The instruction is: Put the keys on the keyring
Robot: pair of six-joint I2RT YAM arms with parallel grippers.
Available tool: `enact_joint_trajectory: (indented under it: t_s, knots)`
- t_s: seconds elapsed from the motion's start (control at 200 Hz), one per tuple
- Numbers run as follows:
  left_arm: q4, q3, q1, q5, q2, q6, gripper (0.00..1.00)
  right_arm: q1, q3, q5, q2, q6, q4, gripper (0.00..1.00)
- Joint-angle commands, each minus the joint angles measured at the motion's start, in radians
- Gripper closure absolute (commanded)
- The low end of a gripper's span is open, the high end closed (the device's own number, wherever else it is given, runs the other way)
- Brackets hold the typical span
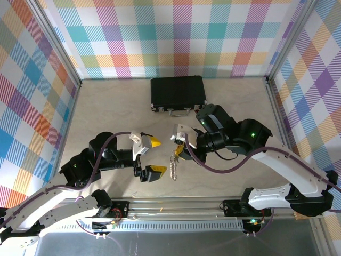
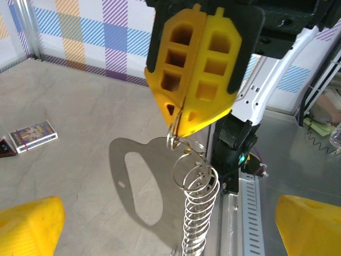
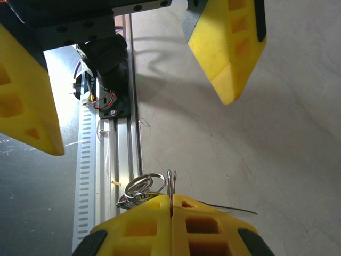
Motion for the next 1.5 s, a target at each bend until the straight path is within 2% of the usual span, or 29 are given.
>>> enact_joint_trajectory:
  t_s: [0.0,0.22,0.48,0.66,0.935,1.125,1.35,1.495]
  knots:
    - [-0.041,0.027,0.001,-0.038,0.019,0.007,0.0,-0.009,0.038,-0.034,0.003,-0.02,-0.019,1.0]
    - [-0.116,0.069,0.001,-0.085,0.079,0.017,0.01,-0.013,0.045,-0.009,0.019,-0.014,-0.038,1.0]
    - [-0.103,0.055,0.001,-0.042,0.088,0.033,0.06,-0.015,-0.003,-0.076,-0.008,-0.006,0.006,1.0]
    - [-0.078,0.042,0.0,0.046,0.083,0.048,0.14,-0.016,-0.028,-0.137,-0.025,-0.034,0.033,1.0]
    - [-0.064,0.056,-0.002,0.085,0.112,0.046,0.24,-0.015,-0.025,-0.182,-0.018,-0.057,0.036,1.0]
    - [-0.008,0.041,-0.002,0.068,0.083,0.029,0.3,-0.015,-0.027,-0.152,-0.014,-0.067,0.022,1.0]
    - [0.042,0.039,-0.002,0.099,0.065,0.012,0.38,-0.015,-0.037,-0.112,-0.028,-0.083,0.011,1.0]
    - [0.054,0.046,-0.003,0.111,0.085,0.002,0.49,-0.014,-0.042,-0.1,-0.037,-0.083,0.027,1.0]
